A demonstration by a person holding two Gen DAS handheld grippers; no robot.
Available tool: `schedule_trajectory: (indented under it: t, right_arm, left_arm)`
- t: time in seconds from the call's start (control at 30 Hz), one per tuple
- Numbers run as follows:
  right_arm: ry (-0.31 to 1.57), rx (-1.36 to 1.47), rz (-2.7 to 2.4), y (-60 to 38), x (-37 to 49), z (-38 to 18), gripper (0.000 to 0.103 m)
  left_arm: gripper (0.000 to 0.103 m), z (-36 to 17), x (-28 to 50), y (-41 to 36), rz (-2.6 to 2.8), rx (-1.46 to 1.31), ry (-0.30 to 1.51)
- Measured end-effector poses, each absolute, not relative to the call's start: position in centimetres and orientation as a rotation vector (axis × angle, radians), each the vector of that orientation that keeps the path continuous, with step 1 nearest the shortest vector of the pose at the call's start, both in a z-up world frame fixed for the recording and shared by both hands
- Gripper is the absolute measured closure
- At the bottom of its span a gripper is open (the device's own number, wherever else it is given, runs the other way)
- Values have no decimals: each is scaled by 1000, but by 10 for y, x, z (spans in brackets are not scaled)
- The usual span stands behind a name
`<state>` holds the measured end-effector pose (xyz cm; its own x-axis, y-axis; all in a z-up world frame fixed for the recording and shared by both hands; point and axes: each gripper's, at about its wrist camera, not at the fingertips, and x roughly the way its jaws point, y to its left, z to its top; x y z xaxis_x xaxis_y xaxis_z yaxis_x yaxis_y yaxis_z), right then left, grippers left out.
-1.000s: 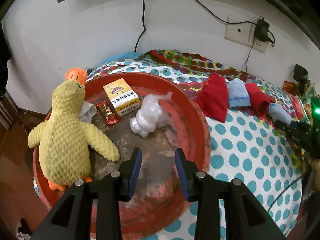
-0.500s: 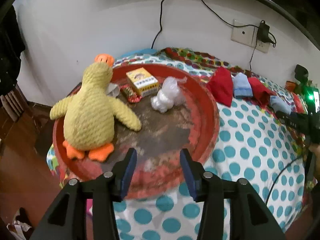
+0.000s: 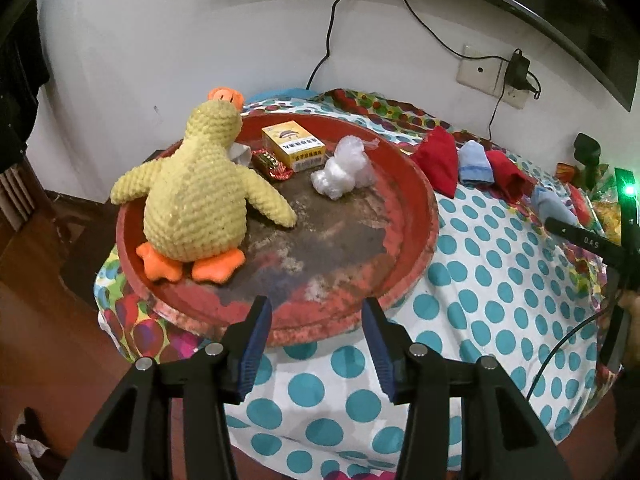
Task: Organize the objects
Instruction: 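Carry the light blue sock with the right tool and release it on the tray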
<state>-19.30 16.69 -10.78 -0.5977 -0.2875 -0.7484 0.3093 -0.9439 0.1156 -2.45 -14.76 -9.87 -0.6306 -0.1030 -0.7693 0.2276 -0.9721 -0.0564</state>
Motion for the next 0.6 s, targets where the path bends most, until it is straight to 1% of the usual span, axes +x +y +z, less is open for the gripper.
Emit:
schedule_trajectory:
  t: [0.13, 0.33, 0.6]
  right_arm:
    - [76, 1136, -2454, 120, -179, -95, 65]
    - [171, 1035, -2288, 26, -157, -74, 65]
    - [268, 1039, -2136, -69, -152, -79, 65]
  left_arm:
    - [55, -95, -19, -150, -2696, 1225, 230]
    - [55, -82, -8, -164, -2695, 1158, 229]
    - [55, -79, 8, -191, -2654, 1124, 272]
